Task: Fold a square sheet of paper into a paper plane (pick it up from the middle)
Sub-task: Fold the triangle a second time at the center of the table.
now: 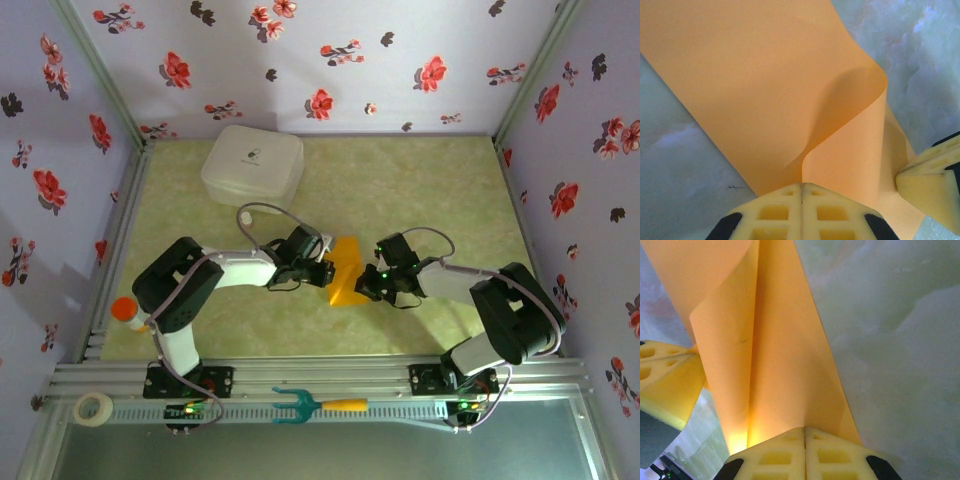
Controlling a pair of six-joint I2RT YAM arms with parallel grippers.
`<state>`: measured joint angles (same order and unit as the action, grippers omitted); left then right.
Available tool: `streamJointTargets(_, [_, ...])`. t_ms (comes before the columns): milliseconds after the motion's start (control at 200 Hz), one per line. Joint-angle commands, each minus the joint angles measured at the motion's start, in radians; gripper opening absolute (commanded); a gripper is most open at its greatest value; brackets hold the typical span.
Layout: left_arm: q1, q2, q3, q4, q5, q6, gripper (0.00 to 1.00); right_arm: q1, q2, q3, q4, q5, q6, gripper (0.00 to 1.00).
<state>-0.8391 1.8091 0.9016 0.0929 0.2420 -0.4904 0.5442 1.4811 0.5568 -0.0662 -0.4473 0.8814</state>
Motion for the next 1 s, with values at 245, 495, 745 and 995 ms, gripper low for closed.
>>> streamJointTargets(245, [0.008, 0.022, 0.006, 0.018, 0.006, 0.018, 0.05, 0.003, 0.001, -0.009, -0.07, 0.044, -0.016, 0.08])
streamJointTargets(495, [0.008, 0.017, 0.011, 0.01, 0.008, 0.023, 0.05, 0.003, 0.002, -0.011, -0.071, 0.044, -0.017, 0.08])
streamJointTargets(745, [0.008, 0.02, 0.014, 0.013, 0.01, 0.029, 0.06, 0.003, 0.0, -0.011, -0.07, 0.045, -0.016, 0.08])
streamJointTargets(995, [0.008, 0.015, 0.02, 0.012, 0.011, 0.029, 0.06, 0.003, -0.002, -0.011, -0.073, 0.044, -0.017, 0.08])
